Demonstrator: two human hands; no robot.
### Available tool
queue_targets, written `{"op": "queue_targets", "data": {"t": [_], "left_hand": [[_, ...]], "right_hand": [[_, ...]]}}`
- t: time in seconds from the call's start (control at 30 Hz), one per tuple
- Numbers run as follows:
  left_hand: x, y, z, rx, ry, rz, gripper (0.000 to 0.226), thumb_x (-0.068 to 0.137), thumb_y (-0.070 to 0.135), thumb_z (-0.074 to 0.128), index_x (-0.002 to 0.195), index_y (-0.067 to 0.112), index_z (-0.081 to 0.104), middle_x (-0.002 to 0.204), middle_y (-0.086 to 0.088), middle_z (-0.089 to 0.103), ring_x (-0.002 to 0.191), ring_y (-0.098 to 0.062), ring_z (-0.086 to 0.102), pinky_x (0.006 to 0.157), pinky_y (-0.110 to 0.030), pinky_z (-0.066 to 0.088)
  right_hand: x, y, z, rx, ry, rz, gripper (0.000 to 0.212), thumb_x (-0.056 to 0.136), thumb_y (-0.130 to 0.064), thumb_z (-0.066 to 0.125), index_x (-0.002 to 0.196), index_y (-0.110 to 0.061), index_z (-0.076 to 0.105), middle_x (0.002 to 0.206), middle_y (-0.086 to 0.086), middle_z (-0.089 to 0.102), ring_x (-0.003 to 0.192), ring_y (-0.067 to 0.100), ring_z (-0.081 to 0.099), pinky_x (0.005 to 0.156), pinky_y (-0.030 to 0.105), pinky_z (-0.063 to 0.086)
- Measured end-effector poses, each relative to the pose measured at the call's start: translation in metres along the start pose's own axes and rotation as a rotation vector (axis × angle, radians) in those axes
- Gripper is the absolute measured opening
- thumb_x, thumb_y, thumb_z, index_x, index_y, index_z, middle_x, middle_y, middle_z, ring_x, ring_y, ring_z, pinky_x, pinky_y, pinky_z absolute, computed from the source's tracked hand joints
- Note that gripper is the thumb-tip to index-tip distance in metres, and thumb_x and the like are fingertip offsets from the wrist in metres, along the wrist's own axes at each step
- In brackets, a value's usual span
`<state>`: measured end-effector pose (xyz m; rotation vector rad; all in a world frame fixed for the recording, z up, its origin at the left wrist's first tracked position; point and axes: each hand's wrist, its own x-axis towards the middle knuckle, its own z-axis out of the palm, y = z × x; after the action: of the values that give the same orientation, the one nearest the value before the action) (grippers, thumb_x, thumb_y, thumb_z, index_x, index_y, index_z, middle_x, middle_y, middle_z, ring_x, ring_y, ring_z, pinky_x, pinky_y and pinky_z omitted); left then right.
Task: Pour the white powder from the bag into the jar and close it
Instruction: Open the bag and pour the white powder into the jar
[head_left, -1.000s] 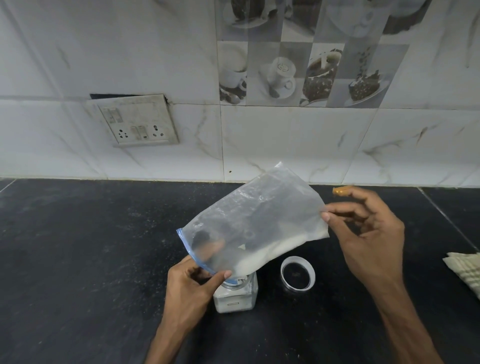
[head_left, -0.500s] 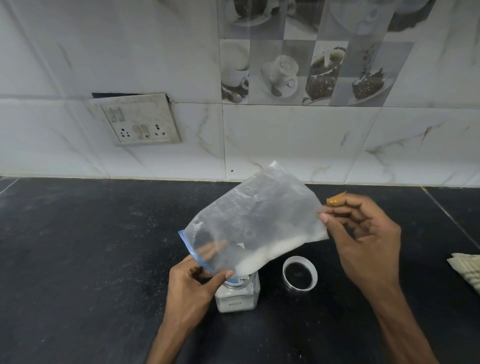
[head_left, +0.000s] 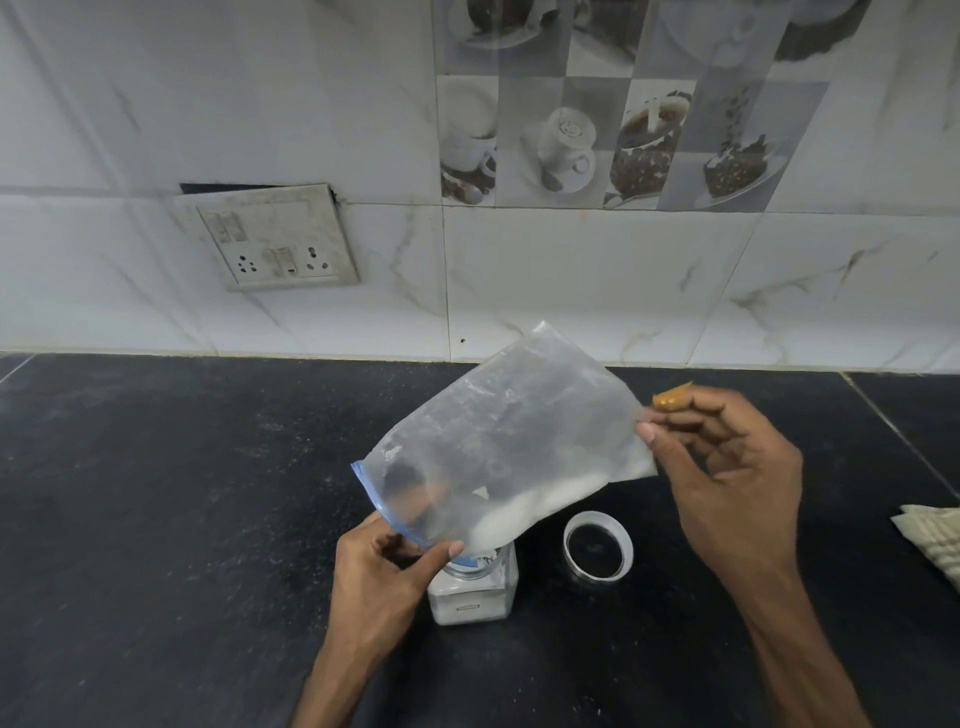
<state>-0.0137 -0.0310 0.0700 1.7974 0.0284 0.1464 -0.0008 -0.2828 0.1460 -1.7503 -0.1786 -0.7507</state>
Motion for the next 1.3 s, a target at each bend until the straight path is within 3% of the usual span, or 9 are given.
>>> {"op": "queue_targets", "data": {"t": [0.17, 0.23, 0.33, 0.47, 0.6, 0.77, 0.97, 1.1, 1.3], "left_hand": [[0.0000, -0.0035, -0.0010, -0.006, -0.001, 0.011, 0.051, 0.066, 0.001, 0.087, 0.107, 0.029, 0.072, 0.083, 0.011, 0.078, 0.061, -0.008, 0.066, 0.061, -0.016, 0.056], [0.0007, -0.0052, -0.0010, -0.009, 0.021, 0.010, 0.043, 0.065, 0.001, 0.087, 0.097, 0.027, 0.074, 0.078, 0.006, 0.078, 0.061, -0.011, 0.069, 0.057, -0.015, 0.054], [-0.0002, -0.0028, 0.0004, -0.019, 0.015, 0.009, 0.046, 0.064, -0.001, 0.086, 0.093, 0.032, 0.071, 0.082, 0.011, 0.078, 0.060, -0.002, 0.070, 0.058, -0.010, 0.052], [0.0009, -0.0090, -0.0009, 0.001, 0.033, 0.012, 0.036, 0.063, 0.001, 0.088, 0.085, 0.026, 0.073, 0.078, 0.005, 0.078, 0.064, -0.017, 0.072, 0.059, -0.018, 0.057], [-0.0005, -0.0058, -0.0014, 0.008, 0.000, 0.011, 0.043, 0.065, -0.001, 0.086, 0.099, 0.022, 0.074, 0.081, 0.016, 0.078, 0.067, -0.005, 0.072, 0.063, -0.014, 0.056], [-0.0013, -0.0012, -0.0007, -0.019, -0.014, 0.009, 0.046, 0.066, -0.003, 0.085, 0.102, 0.023, 0.072, 0.080, 0.017, 0.077, 0.061, 0.001, 0.070, 0.060, -0.009, 0.052], [-0.0015, -0.0044, 0.0007, -0.004, 0.009, 0.017, 0.046, 0.065, -0.001, 0.087, 0.099, 0.026, 0.072, 0.078, 0.014, 0.078, 0.060, -0.004, 0.069, 0.059, -0.016, 0.055], [0.0008, -0.0079, 0.0001, 0.002, 0.004, 0.008, 0.038, 0.065, 0.000, 0.087, 0.098, 0.011, 0.075, 0.077, 0.015, 0.077, 0.061, -0.004, 0.071, 0.059, -0.013, 0.054], [0.0017, -0.0094, 0.0017, -0.007, 0.010, 0.004, 0.042, 0.064, 0.002, 0.088, 0.102, 0.016, 0.075, 0.081, 0.004, 0.079, 0.065, -0.013, 0.073, 0.061, -0.019, 0.057]], "right_hand": [[0.0007, -0.0026, 0.0017, -0.013, -0.017, -0.026, 0.036, 0.079, 0.006, 0.073, 0.095, -0.025, 0.064, 0.093, -0.005, 0.072, 0.085, 0.010, 0.072, 0.080, 0.017, 0.055], [0.0011, -0.0027, 0.0015, 0.001, 0.003, -0.012, 0.035, 0.078, 0.006, 0.073, 0.095, -0.023, 0.064, 0.094, -0.003, 0.073, 0.085, 0.010, 0.073, 0.080, 0.018, 0.056], [0.0007, -0.0018, 0.0015, 0.010, 0.003, -0.009, 0.032, 0.079, 0.003, 0.073, 0.090, -0.025, 0.064, 0.090, -0.004, 0.073, 0.085, 0.012, 0.072, 0.079, 0.019, 0.055], [-0.0009, 0.0027, 0.0003, -0.035, 0.008, -0.035, 0.034, 0.081, 0.008, 0.071, 0.083, -0.026, 0.068, 0.085, -0.011, 0.073, 0.084, 0.013, 0.071, 0.078, 0.025, 0.056], [0.0011, 0.0038, -0.0018, -0.154, -0.029, -0.134, 0.035, 0.078, 0.017, 0.068, 0.079, -0.018, 0.073, 0.085, -0.008, 0.073, 0.083, 0.007, 0.070, 0.080, 0.019, 0.054], [-0.0010, 0.0029, -0.0011, -0.129, -0.010, -0.121, 0.040, 0.079, 0.014, 0.069, 0.084, -0.026, 0.072, 0.087, -0.012, 0.073, 0.084, 0.007, 0.071, 0.081, 0.020, 0.055], [-0.0025, 0.0040, -0.0017, -0.142, -0.005, -0.106, 0.035, 0.079, 0.013, 0.070, 0.084, -0.021, 0.074, 0.087, -0.012, 0.073, 0.084, 0.007, 0.071, 0.080, 0.019, 0.055], [-0.0030, 0.0026, -0.0032, -0.137, 0.018, -0.091, 0.039, 0.080, 0.014, 0.069, 0.084, -0.024, 0.073, 0.087, -0.014, 0.073, 0.084, 0.006, 0.070, 0.080, 0.017, 0.054], [-0.0023, 0.0005, -0.0034, -0.154, 0.015, -0.129, 0.032, 0.079, 0.013, 0.070, 0.086, -0.018, 0.073, 0.091, -0.005, 0.073, 0.085, 0.008, 0.071, 0.081, 0.019, 0.055]]}}
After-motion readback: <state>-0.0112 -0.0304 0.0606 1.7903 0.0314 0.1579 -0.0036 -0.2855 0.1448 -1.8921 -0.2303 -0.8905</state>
